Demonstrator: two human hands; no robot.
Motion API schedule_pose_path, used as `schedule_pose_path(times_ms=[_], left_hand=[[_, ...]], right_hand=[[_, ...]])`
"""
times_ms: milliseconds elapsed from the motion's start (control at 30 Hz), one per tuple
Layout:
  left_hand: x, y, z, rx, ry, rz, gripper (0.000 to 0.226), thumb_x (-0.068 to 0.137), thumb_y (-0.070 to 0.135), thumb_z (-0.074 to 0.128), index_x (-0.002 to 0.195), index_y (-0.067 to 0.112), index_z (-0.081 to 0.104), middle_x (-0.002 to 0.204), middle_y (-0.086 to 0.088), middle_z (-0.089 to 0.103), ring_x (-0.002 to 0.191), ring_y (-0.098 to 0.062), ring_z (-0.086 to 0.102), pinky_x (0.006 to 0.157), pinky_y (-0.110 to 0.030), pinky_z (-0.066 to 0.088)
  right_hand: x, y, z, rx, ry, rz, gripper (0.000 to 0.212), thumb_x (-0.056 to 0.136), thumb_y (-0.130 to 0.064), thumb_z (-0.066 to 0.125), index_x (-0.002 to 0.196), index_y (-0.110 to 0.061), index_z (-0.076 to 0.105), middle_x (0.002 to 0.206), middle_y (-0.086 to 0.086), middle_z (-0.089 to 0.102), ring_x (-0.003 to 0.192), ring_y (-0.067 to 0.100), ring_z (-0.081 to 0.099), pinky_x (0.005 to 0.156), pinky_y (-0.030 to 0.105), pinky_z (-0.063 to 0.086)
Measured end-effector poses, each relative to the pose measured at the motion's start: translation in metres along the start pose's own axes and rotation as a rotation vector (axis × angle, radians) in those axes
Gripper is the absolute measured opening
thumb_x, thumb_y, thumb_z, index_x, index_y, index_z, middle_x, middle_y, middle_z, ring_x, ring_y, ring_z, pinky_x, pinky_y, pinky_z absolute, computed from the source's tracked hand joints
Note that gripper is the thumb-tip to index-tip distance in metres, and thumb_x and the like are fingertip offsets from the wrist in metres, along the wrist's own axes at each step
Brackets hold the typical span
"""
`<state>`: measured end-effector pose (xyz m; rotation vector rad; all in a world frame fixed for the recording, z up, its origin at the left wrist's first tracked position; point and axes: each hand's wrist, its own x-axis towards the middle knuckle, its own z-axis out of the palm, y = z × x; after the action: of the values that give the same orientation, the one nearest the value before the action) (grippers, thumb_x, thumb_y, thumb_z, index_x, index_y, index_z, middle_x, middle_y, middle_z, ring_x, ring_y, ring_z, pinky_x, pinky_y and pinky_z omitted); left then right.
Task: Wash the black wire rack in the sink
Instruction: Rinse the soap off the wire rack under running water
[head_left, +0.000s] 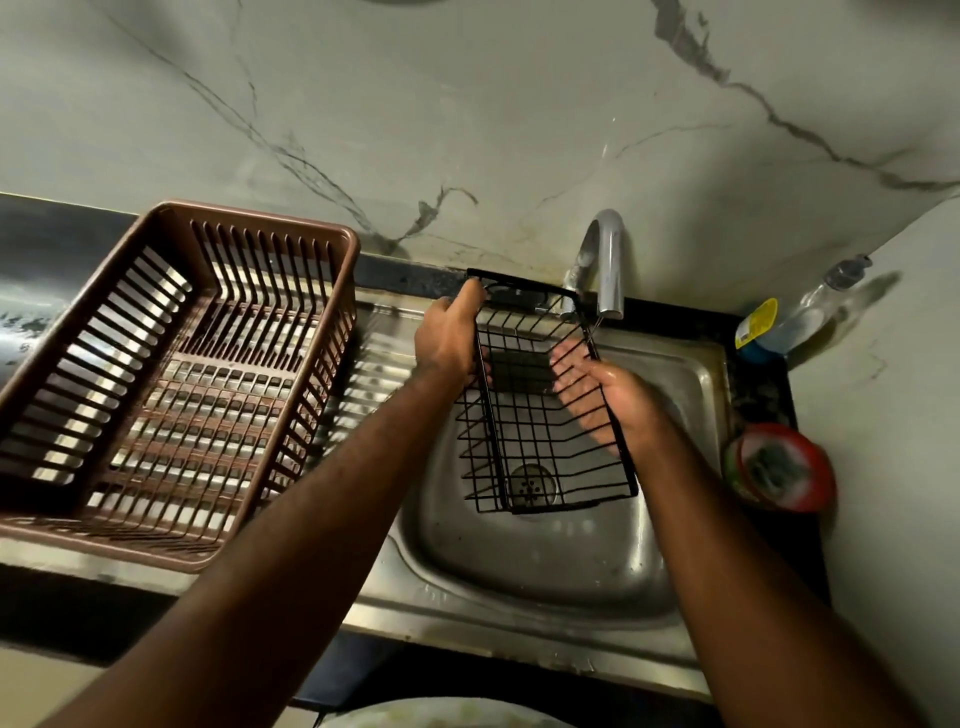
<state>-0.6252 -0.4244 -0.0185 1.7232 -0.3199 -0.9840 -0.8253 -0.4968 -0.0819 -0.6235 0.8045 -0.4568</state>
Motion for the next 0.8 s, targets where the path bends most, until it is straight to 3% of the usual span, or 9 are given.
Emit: schedule_pose_path(times_ms=[67,133,200,300,367,500,567,633,800], left_hand=[[-0.004,0.008,-0.001,0.028,0.035,0.061,0.051,0.064,0.072,0.052,0.087,0.027,0.063,0.099,-0.006,0.067,0.096,-0.034,0.069,0.085,-0.058,0.058],[-0.004,0.013,-0.002,0.024,0.068,0.090,0.045,0.066,0.069,0.055,0.082,0.028,0.063,0.094,-0.002,0.068,0.095,-0.035,0.070,0.085,-0.060,0.058],[-0.002,0.018,-0.002,0.018,0.103,0.122,0.047,0.068,0.069,0.058,0.086,0.027,0.067,0.089,-0.002,0.069,0.093,-0.034,0.072,0.081,-0.057,0.060],[-0.007,0.026,0.000,0.037,0.136,0.171,0.042,0.076,0.064,0.058,0.090,0.025,0.067,0.089,0.001,0.068,0.086,-0.023,0.069,0.065,-0.036,0.057],[-0.007,0.026,0.003,0.045,0.155,0.214,0.033,0.085,0.057,0.059,0.093,0.026,0.065,0.091,0.004,0.068,0.088,-0.016,0.065,0.071,-0.034,0.055],[-0.010,0.026,0.003,0.038,0.179,0.271,0.039,0.077,0.063,0.057,0.092,0.029,0.065,0.089,0.006,0.070,0.088,-0.017,0.068,0.083,-0.042,0.059],[-0.012,0.025,0.002,0.058,0.197,0.316,0.040,0.073,0.066,0.056,0.091,0.031,0.065,0.089,0.009,0.070,0.089,-0.014,0.068,0.084,-0.040,0.059],[-0.014,0.024,0.002,0.075,0.210,0.344,0.035,0.076,0.065,0.056,0.093,0.036,0.061,0.095,0.011,0.069,0.095,-0.011,0.066,0.090,-0.040,0.058],[-0.011,0.026,-0.003,0.090,0.267,0.376,0.044,0.085,0.063,0.057,0.108,0.026,0.063,0.102,0.007,0.067,0.097,-0.011,0.064,0.088,-0.038,0.057]], right_hand=[[-0.008,0.005,-0.001,-0.065,-0.063,0.063,0.046,0.074,-0.034,0.083,0.114,-0.018,0.066,0.089,-0.006,0.056,0.066,0.001,0.046,0.054,0.012,0.040],[-0.014,0.008,-0.005,-0.140,-0.040,0.028,0.060,0.067,-0.041,0.087,0.119,-0.017,0.069,0.107,0.003,0.059,0.079,0.007,0.049,0.067,0.021,0.035],[-0.021,0.008,-0.007,-0.209,-0.015,0.001,0.056,0.075,-0.037,0.081,0.125,-0.018,0.068,0.121,0.006,0.058,0.086,0.012,0.051,0.069,0.028,0.031],[-0.029,0.006,-0.011,-0.345,0.018,-0.006,0.037,0.092,-0.025,0.058,0.127,-0.020,0.068,0.132,0.007,0.064,0.094,0.015,0.060,0.073,0.027,0.039],[-0.033,0.004,-0.012,-0.369,0.015,-0.013,0.038,0.095,-0.022,0.052,0.131,-0.019,0.065,0.135,0.008,0.064,0.107,0.020,0.060,0.078,0.028,0.042],[-0.038,0.003,-0.010,-0.372,0.059,0.015,0.037,0.097,-0.025,0.051,0.130,-0.016,0.065,0.130,0.013,0.066,0.100,0.019,0.062,0.053,0.018,0.040],[-0.036,0.004,-0.008,-0.347,0.086,0.022,0.035,0.100,-0.023,0.049,0.130,-0.015,0.064,0.125,0.012,0.069,0.105,0.022,0.067,0.069,0.021,0.052],[-0.033,0.007,-0.006,-0.343,0.119,0.021,0.032,0.102,-0.025,0.050,0.130,-0.016,0.063,0.122,0.007,0.071,0.111,0.022,0.069,0.079,0.026,0.051],[-0.020,0.012,0.009,-0.560,0.290,-0.149,0.032,0.103,-0.035,0.052,0.122,-0.014,0.066,0.111,0.007,0.075,0.097,0.020,0.074,0.065,0.021,0.054]])
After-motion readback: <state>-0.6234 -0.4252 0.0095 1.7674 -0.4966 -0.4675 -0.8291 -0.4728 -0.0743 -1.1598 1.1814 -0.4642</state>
